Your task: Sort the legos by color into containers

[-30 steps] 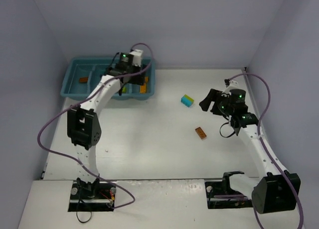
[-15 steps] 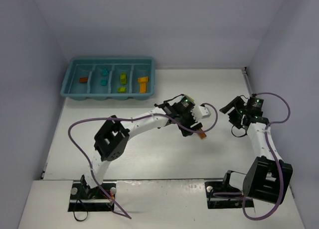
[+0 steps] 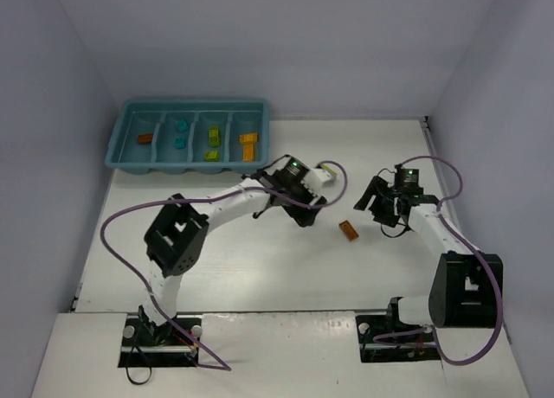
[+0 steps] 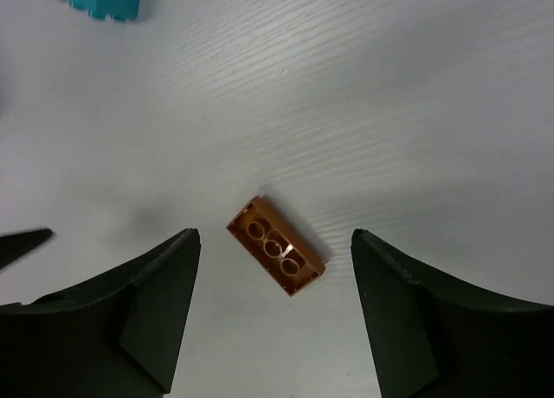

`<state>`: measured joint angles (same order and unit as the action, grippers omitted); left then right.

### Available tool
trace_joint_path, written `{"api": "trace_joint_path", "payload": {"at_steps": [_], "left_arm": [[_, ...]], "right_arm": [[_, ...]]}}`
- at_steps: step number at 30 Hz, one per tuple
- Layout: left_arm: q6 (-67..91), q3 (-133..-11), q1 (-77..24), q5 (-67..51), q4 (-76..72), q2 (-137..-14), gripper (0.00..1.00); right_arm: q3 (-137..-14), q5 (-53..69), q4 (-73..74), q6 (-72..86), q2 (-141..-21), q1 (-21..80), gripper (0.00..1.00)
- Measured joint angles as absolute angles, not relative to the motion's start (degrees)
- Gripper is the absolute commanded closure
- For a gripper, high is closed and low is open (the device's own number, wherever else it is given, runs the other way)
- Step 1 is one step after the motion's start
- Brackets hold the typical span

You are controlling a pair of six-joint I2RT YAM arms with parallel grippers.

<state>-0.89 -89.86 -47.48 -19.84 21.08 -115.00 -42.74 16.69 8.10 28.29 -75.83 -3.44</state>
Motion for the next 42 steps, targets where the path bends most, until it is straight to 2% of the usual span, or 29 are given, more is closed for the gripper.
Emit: {"api": "trace_joint_path", "payload": {"at_steps": [6, 13, 16, 17, 18, 20, 21, 23, 24, 25, 32, 42], "left_arm": [[9.89, -79.66, -37.10, -17.02, 19.27, -102.13, 0.37], [19.40, -71.35, -31.88, -16.32, 18.63, -89.45, 0.37], [22.00, -68.64, -27.99, -16.45, 18.76, -86.54, 0.37], [22.65, -67.99, -26.57, -16.43, 19.05, -85.93, 0.37], [23.07, -67.53, -25.43, -16.38, 19.27, -85.43, 0.37], [23.68, -66.70, -22.98, -16.45, 19.73, -84.60, 0.37], [23.92, -66.50, -22.15, -16.49, 20.12, -84.27, 0.37], [24.32, -65.80, -20.95, -16.67, 20.43, -83.42, 0.37], [24.43, -65.49, -20.47, -16.82, 20.80, -82.94, 0.37], [24.53, -65.10, -20.05, -16.99, 20.84, -82.39, 0.37], [24.82, -62.41, -17.43, -18.90, 21.56, -78.28, 0.37], [30.76, -56.64, -17.41, -29.43, 14.87, -76.01, 0.37]], "right_arm": [[-43.33, 13.67, 9.08, 24.14, -81.21, 6.13, 0.32], [-46.92, 9.85, 11.42, 21.30, -89.38, 13.56, 0.30], [-49.45, 7.90, 11.35, 20.67, -92.12, 16.88, 0.33], [-50.24, 7.22, 11.44, 20.58, -92.84, 17.89, 0.37], [-50.83, 6.57, 11.42, 20.45, -93.45, 18.63, 0.47], [-51.79, 5.52, 11.51, 20.16, -94.56, 20.23, 0.61], [-52.23, 5.10, 11.44, 20.18, -95.11, 20.99, 0.74], [-53.36, 4.82, 11.49, 20.43, -96.14, 21.98, 0.85], [-54.06, 4.78, 11.55, 20.62, -96.68, 22.28, 0.98], [-54.76, 4.75, 11.60, 20.73, -97.34, 22.68, 1.00], [-60.05, 9.45, 9.61, 22.68, -102.06, 25.43, 1.00], [-61.45, 22.61, -7.22, 37.60, -101.16, 26.02, 1.00]]}}
